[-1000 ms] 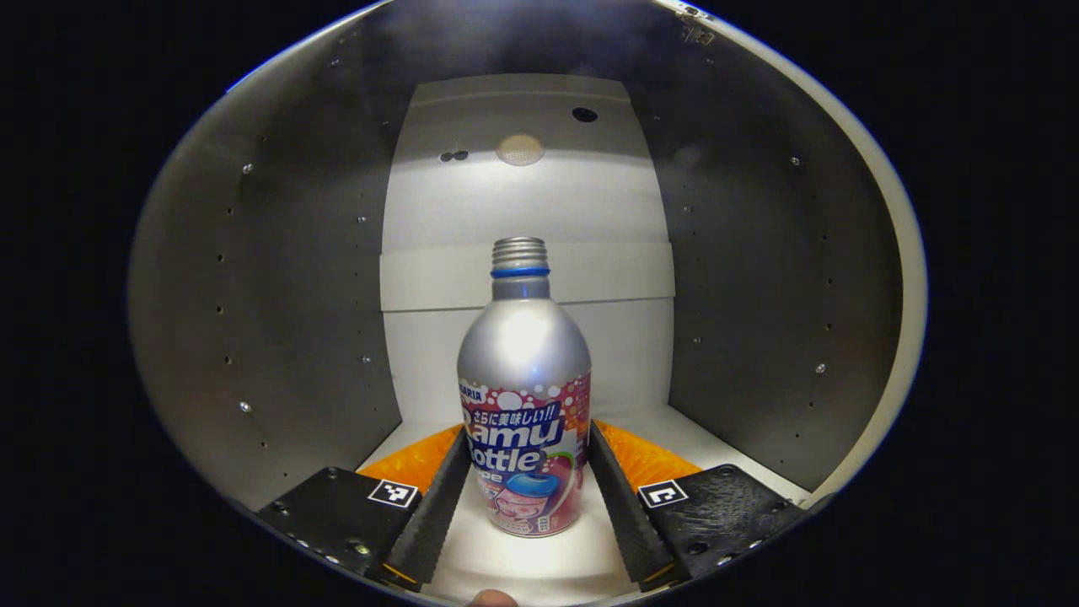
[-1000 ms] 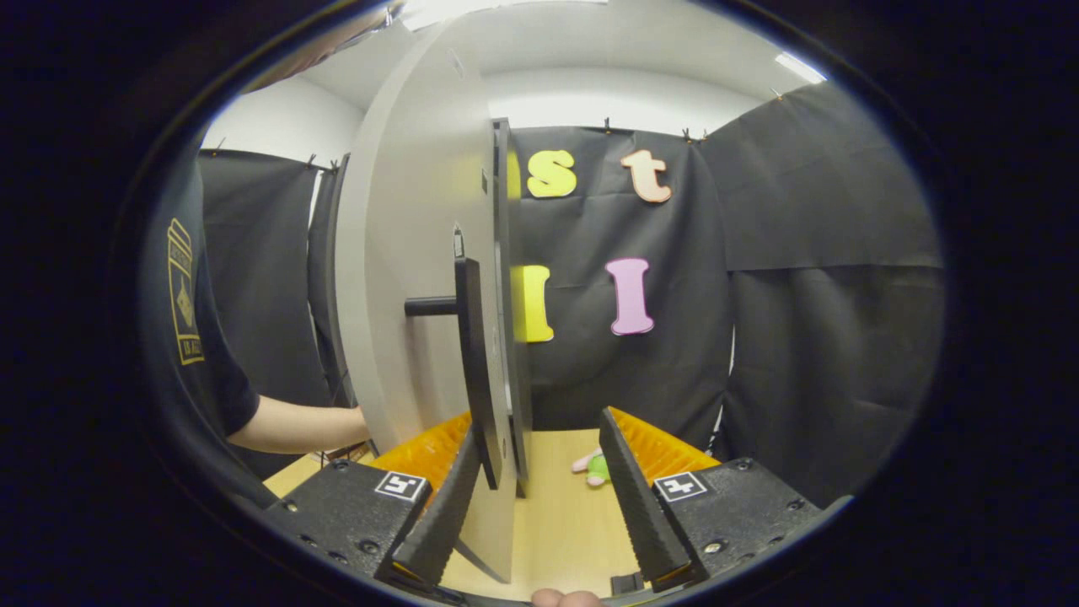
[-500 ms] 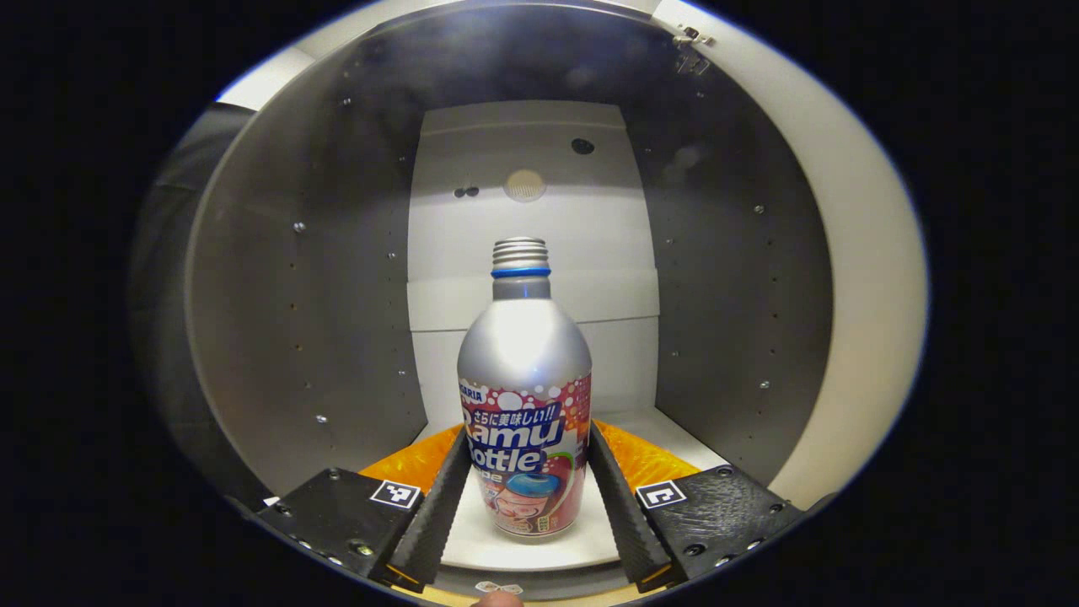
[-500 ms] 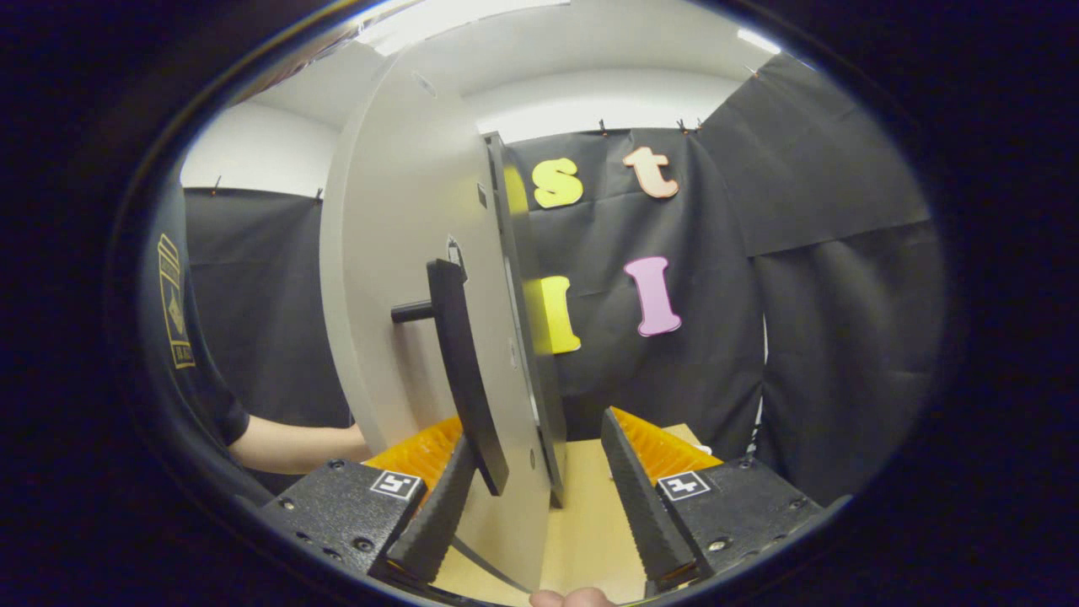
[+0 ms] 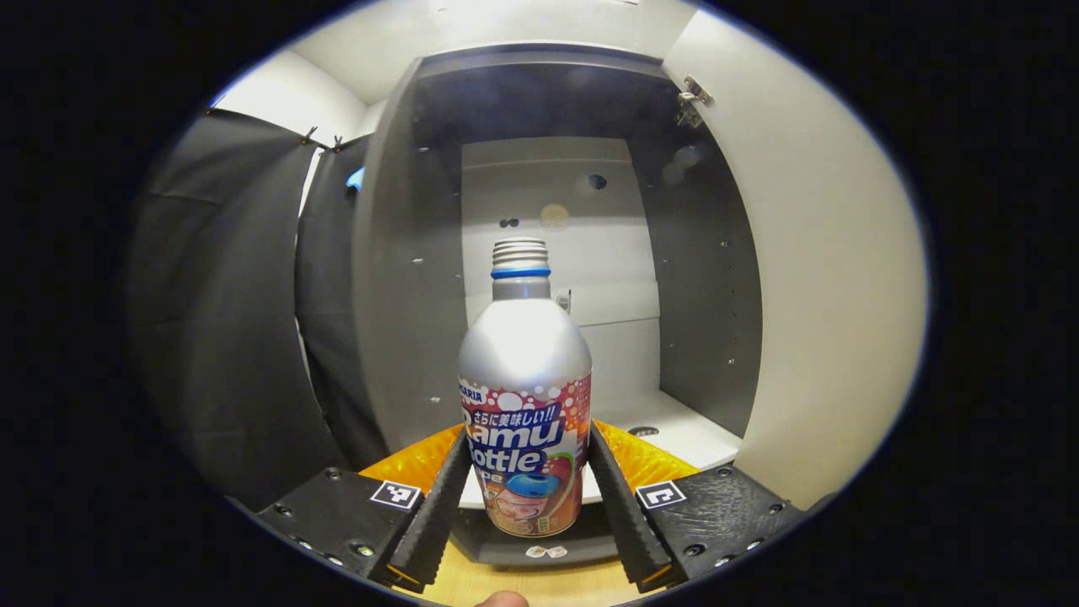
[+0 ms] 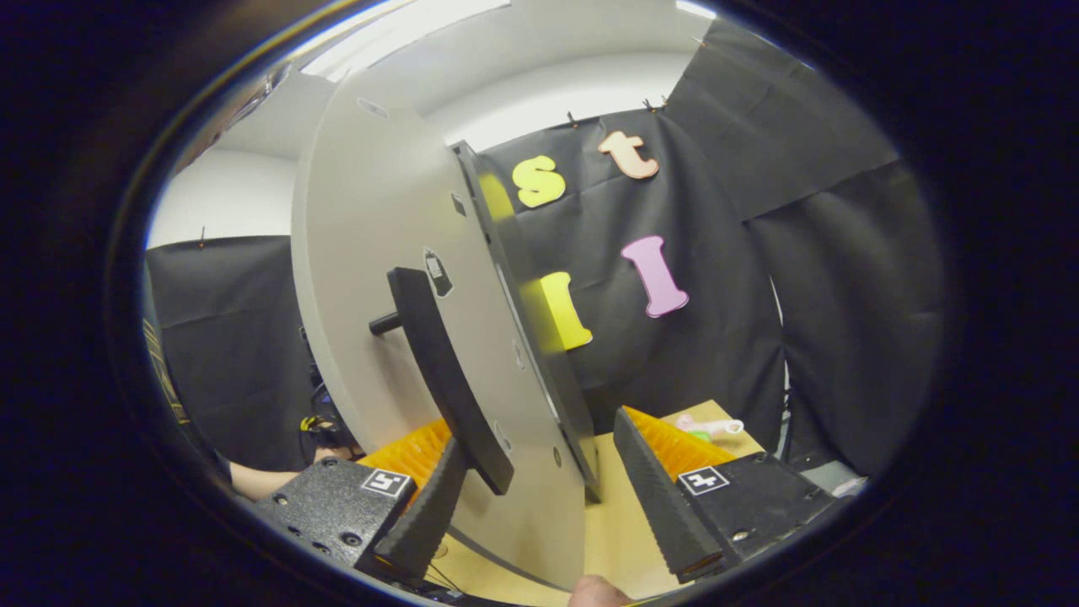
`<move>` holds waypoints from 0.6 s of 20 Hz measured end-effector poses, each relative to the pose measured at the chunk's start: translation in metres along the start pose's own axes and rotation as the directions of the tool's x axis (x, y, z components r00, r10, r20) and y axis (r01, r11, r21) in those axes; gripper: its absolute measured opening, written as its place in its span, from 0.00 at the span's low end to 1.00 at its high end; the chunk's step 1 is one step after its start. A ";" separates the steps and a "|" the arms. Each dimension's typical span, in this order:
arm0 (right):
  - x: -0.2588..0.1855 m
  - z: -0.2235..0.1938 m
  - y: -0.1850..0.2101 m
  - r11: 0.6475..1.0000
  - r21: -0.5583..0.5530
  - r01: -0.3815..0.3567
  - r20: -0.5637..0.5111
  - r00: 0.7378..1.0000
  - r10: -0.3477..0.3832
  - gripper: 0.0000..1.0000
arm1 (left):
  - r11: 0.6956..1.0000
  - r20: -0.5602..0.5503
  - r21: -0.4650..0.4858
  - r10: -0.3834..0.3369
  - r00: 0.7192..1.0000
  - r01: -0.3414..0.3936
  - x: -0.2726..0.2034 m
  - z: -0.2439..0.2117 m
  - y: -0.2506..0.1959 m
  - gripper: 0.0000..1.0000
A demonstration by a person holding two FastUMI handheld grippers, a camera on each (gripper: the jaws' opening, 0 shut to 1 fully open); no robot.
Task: Open the cabinet door with the right hand, grasp the bottle in the cabinet with the left hand and place it on the coaster, then close the cabinet door with the right hand.
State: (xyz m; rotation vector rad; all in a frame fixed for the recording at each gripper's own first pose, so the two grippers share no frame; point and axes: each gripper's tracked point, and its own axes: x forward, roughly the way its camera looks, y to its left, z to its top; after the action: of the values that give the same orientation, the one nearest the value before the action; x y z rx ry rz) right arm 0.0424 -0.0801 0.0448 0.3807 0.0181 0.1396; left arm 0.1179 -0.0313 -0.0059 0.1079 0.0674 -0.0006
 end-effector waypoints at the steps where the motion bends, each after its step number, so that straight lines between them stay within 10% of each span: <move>1: 0.000 -0.003 0.000 1.000 0.006 0.022 -0.013 1.000 -0.022 1.00 | 1.000 0.004 0.004 0.004 1.000 -0.004 -0.010 -0.005 0.011 0.78; 12: -0.012 -0.012 0.019 0.987 -0.020 0.159 -0.017 0.987 -0.159 0.99 | 0.997 -0.096 0.056 -0.043 0.994 0.048 -0.118 -0.148 0.067 0.78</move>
State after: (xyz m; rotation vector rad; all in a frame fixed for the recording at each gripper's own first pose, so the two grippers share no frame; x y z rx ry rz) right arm 0.0277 -0.0594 0.0406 0.3574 0.0652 -0.0146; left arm -0.0095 0.0506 -0.1374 0.1648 0.1649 -0.0432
